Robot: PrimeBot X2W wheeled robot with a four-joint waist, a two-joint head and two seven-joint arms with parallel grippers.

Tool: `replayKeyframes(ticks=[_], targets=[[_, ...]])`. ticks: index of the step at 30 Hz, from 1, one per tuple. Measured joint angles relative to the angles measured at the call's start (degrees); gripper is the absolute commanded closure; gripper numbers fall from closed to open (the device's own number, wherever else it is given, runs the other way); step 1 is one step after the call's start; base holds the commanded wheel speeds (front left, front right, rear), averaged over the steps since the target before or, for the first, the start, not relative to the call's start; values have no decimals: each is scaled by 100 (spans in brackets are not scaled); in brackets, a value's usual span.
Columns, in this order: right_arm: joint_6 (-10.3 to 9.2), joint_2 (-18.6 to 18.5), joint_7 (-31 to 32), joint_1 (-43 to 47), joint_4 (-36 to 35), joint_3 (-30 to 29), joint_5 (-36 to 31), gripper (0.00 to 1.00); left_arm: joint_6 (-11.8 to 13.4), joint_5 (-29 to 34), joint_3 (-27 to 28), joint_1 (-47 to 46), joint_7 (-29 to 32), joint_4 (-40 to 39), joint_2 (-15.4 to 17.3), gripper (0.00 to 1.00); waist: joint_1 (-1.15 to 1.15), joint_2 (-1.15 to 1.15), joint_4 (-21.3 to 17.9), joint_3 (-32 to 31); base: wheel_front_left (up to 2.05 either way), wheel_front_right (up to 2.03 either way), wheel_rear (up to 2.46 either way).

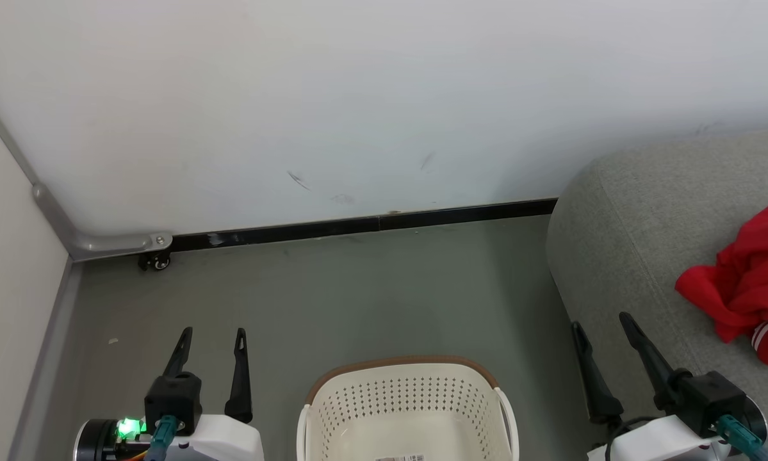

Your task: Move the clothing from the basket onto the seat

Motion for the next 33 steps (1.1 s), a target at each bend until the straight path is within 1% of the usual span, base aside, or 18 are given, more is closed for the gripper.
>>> replayKeyframes(ticks=[12, 15, 16, 20, 23, 26, 33], targets=[[0, 2, 0, 0, -7, -4, 0, 0, -1, 49, 33, -106, 0, 51, 7, 0, 0, 0, 49, 15, 0, 0, 0], [0, 2, 1, 0, -9, -4, 0, 0, -2, 55, 33, -118, 0, 55, 12, 9, 0, 0, 52, 16, 0, 0, 0], [0, 2, 1, 0, -9, -5, 0, 100, -2, 60, 34, -118, 0, 58, 19, 100, 0, 0, 52, 16, 0, 0, 0], [0, 35, 0, 121, 221, 8, -2, 100, -3, 45, -37, 87, 8, 264, -68, 100, 0, 0, 53, 17, 0, 0, 0], [0, 45, 0, 199, 289, 13, 34, 100, -44, -37, -12, 185, 46, 277, -133, 100, 0, 0, 53, 19, 0, 0, 0], [0, 45, 0, 198, 282, 15, 197, 100, -88, -157, 85, 185, 97, 257, -147, 100, 0, 0, 54, 23, 0, 0, 0], [0, 45, 8, 198, 235, 18, 765, 100, -261, -728, 324, 185, 267, 238, -209, 100, 0, 0, 60, 39, 0, 0, 0]])
